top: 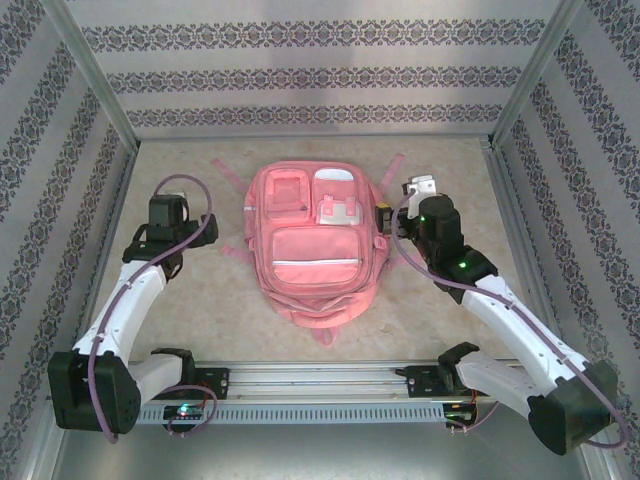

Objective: Pack the student bag

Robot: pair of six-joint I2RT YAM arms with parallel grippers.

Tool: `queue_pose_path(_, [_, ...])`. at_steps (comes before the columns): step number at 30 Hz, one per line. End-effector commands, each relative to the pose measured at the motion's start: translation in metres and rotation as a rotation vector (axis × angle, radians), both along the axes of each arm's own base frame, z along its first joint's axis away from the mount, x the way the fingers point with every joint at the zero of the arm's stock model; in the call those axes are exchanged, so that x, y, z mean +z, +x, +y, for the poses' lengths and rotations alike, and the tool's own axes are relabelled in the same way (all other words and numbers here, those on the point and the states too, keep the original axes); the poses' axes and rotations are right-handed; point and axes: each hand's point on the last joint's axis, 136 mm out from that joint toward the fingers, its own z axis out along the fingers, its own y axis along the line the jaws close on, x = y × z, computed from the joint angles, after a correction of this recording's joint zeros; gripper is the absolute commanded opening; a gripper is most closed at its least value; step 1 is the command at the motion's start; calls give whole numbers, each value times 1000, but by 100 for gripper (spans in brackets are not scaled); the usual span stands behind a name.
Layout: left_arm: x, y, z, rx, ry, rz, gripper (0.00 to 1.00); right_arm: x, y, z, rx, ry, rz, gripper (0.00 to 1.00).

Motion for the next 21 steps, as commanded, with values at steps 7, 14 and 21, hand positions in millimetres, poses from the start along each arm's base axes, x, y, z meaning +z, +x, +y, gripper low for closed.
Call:
queue_pose_path(7, [-13, 17, 2, -36, 71, -410, 100, -38, 23, -15, 11, -67, -83, 98])
queue_pose_path(14, [-34, 24, -8, -114, 81, -577, 100, -87, 21, -95, -200, -45, -42, 98])
queue_pose_path(21, [-63, 37, 8, -41, 81, -553, 100, -114, 22, -128, -247, 164, -205, 98])
